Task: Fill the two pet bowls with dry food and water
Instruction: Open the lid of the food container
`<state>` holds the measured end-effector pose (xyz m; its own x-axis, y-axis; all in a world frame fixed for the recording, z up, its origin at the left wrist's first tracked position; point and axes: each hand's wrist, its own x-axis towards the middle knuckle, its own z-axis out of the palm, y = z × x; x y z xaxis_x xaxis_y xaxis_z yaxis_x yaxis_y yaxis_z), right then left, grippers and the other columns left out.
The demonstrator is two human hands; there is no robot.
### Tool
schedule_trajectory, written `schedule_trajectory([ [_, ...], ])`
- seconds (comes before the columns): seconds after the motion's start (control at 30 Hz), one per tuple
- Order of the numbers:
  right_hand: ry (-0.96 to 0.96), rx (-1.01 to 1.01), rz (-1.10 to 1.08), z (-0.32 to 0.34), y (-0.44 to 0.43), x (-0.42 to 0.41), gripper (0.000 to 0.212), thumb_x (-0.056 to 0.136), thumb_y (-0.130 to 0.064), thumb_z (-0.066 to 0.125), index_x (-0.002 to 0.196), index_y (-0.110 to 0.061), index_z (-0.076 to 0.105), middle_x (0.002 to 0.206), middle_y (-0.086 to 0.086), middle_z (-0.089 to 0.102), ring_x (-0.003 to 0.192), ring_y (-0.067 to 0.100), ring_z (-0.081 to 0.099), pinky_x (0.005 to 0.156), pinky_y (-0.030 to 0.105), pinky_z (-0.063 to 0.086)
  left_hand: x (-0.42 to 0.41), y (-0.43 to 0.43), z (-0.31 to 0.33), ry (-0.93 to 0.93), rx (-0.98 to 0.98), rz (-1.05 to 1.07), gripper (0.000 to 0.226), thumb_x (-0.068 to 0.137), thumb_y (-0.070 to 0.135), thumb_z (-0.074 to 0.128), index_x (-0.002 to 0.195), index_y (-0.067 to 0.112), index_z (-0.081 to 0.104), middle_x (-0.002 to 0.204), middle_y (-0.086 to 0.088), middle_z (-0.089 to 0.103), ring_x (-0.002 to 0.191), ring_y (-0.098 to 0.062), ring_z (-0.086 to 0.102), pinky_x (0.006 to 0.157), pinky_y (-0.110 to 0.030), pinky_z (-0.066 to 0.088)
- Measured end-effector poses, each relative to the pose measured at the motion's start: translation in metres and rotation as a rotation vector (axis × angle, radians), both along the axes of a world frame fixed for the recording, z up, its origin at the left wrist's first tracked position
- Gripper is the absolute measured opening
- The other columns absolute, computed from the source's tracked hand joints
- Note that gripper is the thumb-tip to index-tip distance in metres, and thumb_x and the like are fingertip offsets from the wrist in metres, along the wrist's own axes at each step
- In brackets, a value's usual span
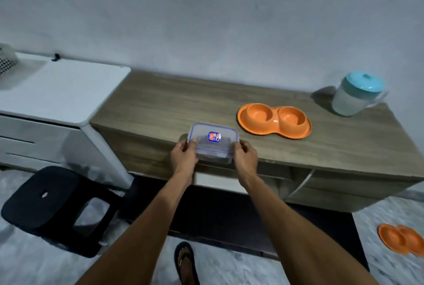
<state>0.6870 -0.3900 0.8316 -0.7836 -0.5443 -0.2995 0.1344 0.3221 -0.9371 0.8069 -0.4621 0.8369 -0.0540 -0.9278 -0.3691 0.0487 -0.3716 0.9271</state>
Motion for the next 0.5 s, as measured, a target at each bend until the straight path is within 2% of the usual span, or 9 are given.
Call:
schedule_trajectory([
  [0.13, 0.007, 0.004, -0.035, 0.009, -0.053, -0.031, 0.022, 0.092, -0.024, 0.057, 0.104, -0.015, 0.072, 0.103, 0.007, 0.072, 0.097, 0.025, 0.065, 0.092, 0.044, 0.052, -0.031, -0.058, 0.013, 0.026, -0.001, -0.074, 0.007, 0.096, 0.018, 0.06, 0.103, 0.02, 0.06, 0.079, 0.008, 0.062, 0.065, -0.004, 0.056, 0.061, -0.023, 0.05],
  [0.27, 0.01, 0.012, -0.065, 0.009, -0.102, -0.052, 0.019, 0.091, -0.016, 0.056, 0.098, -0.01, 0.072, 0.091, 0.004, 0.067, 0.086, 0.02, 0.058, 0.081, 0.04, 0.047, -0.057, -0.112, 0.008, 0.018, 0.046, -0.146, 0.008, 0.096, 0.018, 0.06, 0.103, 0.023, 0.061, 0.077, 0.007, 0.062, 0.066, -0.007, 0.056, 0.061, -0.026, 0.048],
  [0.37, 0.015, 0.031, -0.076, 0.005, -0.132, -0.063, 0.018, 0.09, -0.01, 0.052, 0.092, -0.012, 0.07, 0.083, 0.001, 0.062, 0.081, 0.019, 0.052, 0.075, 0.032, 0.04, -0.068, -0.146, -0.002, -0.031, 0.077, -0.207, 0.013, 0.097, 0.014, 0.056, 0.108, 0.015, 0.063, 0.078, -0.002, 0.06, 0.068, -0.014, 0.052, 0.063, -0.029, 0.045],
  [0.5, 0.001, 0.083, -0.095, -0.003, -0.163, -0.071, 0.026, 0.09, -0.011, 0.053, 0.105, -0.008, 0.073, 0.095, 0.006, 0.069, 0.088, 0.022, 0.059, 0.077, 0.029, 0.041, -0.075, -0.183, -0.019, -0.091, 0.107, -0.259, 0.008, 0.097, 0.012, 0.054, 0.1, 0.013, 0.061, 0.074, -0.003, 0.056, 0.065, -0.014, 0.048, 0.062, -0.029, 0.043],
])
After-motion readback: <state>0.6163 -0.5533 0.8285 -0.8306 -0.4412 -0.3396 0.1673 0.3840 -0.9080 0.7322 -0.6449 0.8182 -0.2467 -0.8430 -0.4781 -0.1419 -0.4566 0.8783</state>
